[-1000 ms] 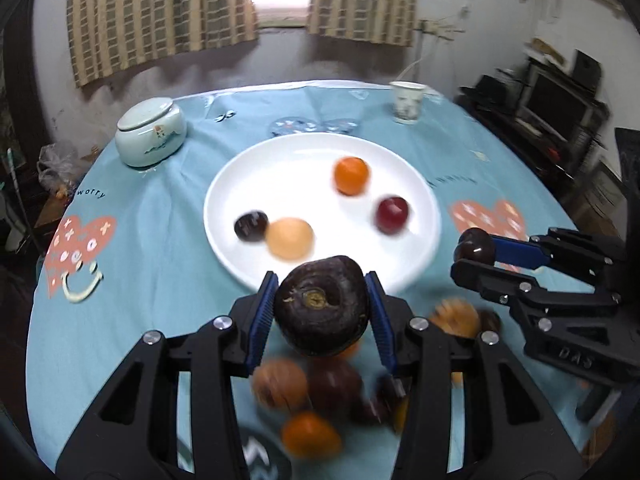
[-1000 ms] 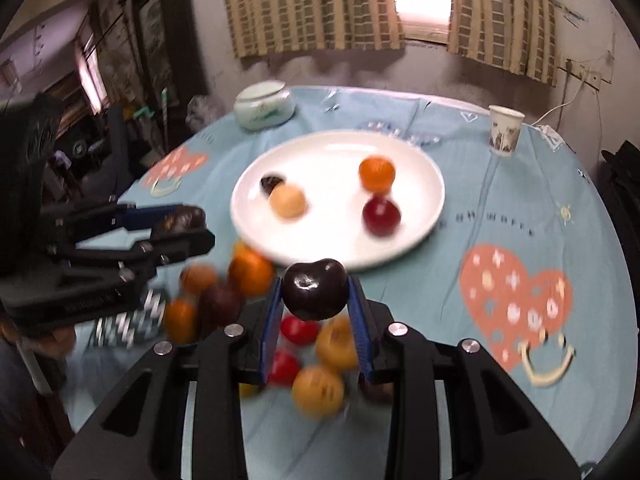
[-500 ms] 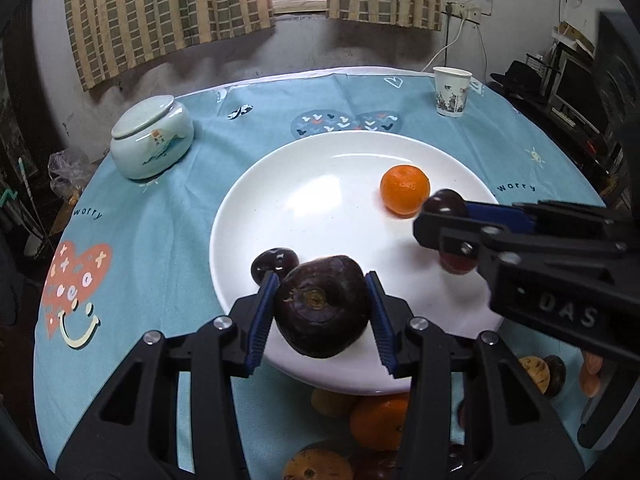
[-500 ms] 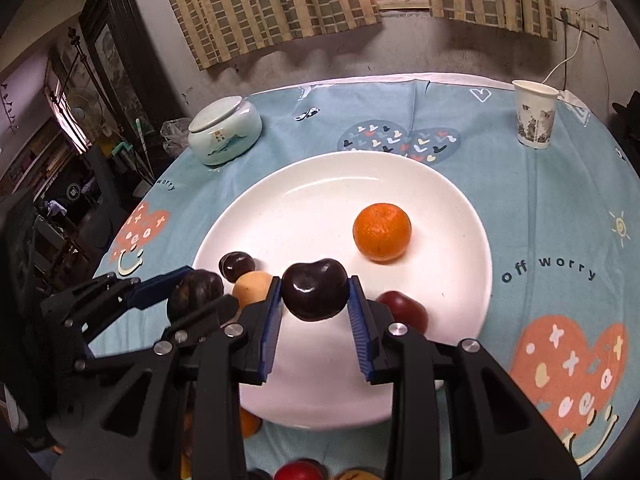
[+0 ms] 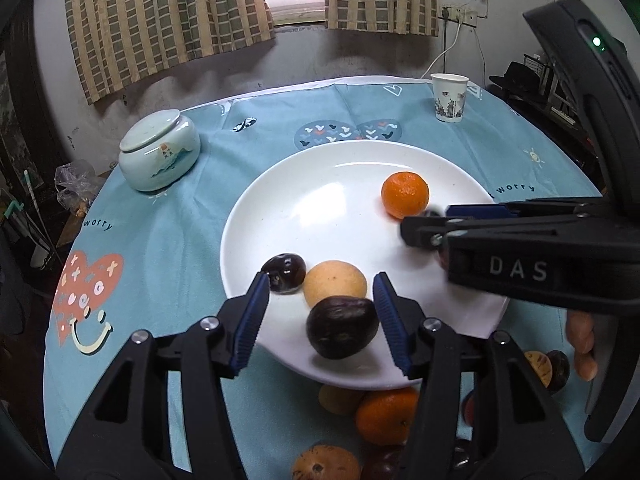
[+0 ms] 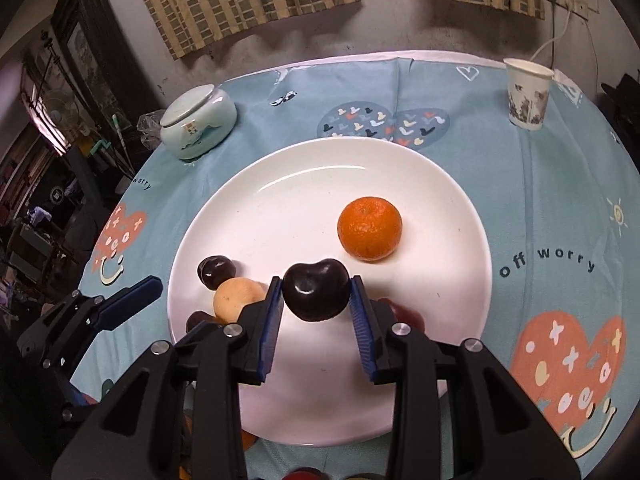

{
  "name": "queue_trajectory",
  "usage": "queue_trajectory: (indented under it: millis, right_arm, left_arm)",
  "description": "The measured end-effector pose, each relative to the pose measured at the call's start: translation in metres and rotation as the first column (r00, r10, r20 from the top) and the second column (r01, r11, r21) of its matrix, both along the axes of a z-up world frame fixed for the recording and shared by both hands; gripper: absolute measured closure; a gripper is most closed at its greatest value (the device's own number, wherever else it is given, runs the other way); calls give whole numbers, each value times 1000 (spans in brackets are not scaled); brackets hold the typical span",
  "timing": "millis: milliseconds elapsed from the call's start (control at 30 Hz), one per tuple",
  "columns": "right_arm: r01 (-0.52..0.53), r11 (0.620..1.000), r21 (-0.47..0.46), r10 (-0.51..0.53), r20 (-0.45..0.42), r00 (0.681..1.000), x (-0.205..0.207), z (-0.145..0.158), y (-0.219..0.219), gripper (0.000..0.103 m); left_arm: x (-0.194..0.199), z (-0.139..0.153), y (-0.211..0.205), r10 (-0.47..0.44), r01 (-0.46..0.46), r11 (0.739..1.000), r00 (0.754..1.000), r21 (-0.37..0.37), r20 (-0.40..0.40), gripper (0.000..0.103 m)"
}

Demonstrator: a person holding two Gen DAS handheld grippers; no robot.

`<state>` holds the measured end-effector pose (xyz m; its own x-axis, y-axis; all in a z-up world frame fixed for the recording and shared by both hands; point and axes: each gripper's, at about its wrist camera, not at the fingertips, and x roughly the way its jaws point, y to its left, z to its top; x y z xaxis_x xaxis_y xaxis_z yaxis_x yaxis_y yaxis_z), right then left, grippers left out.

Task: Organize fruits
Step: 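Carry both fruits onto the white plate and release them, then return both tools to the fruit cluster and grasp an orange with the left tool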

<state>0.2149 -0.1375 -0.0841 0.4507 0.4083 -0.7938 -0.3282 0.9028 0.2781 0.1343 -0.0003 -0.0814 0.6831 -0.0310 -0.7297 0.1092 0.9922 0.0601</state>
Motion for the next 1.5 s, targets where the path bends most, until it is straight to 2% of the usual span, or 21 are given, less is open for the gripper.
queue_trajectory:
  millis: [33,167,267,400,600,733,900,967,1067,1167,1400,1500]
  right_arm:
    - [12,1000,16,-12,1,1000,-1,1,-2,32]
    - [34,999,41,-35,41,999,-6,7,-5,32]
    - [12,998,67,-15,51,999,-14,12,-8,32]
    - [-24,997,68,18,85,996,-42,19,-19,32]
    - [-148,989,2,146,167,975,-128,29,-41,32]
    - [-211,975,-65,219,175,960,-183,19,-47,32]
    - [-291,940,-179,315,121,941,-234,-11,-33,32]
    - [-311,928,-202,337,105,936,-241,-22,-26,36]
    - [-327,916,-233,351,70,934,-243,-33,-15,50]
    - [-352,905,-241,371,40,928,-242,-42,-4,54]
    - [-401,873,-279,427,38,903,-246,-50,16,77]
    - [-407,872,-271,437,59,897,-249,-48,12,77]
  left_arm:
    - [-3,2,1,3,-3,1000,1000,0,3,48]
    - [-14,10,7,11,-11,1000,1000,-3,26,48]
    - [-23,16,17,31,-31,999,999,-14,35,48]
    - [-47,20,27,35,-33,999,998,-37,49,46]
    - [-106,22,27,-42,44,999,996,-30,77,38]
    - [-138,17,26,-75,76,997,995,-19,69,38]
    - [-159,-1,24,-96,96,995,995,2,20,37]
    - [-163,-7,26,-89,89,996,996,-4,4,37]
    - [-166,-12,34,-72,72,997,997,-15,-13,37]
    - [-168,-14,42,-56,56,998,998,-15,-21,37]
    - [-170,-20,48,-57,56,998,998,-13,-41,37]
    - [-171,-26,40,-81,80,997,995,-4,-55,37]
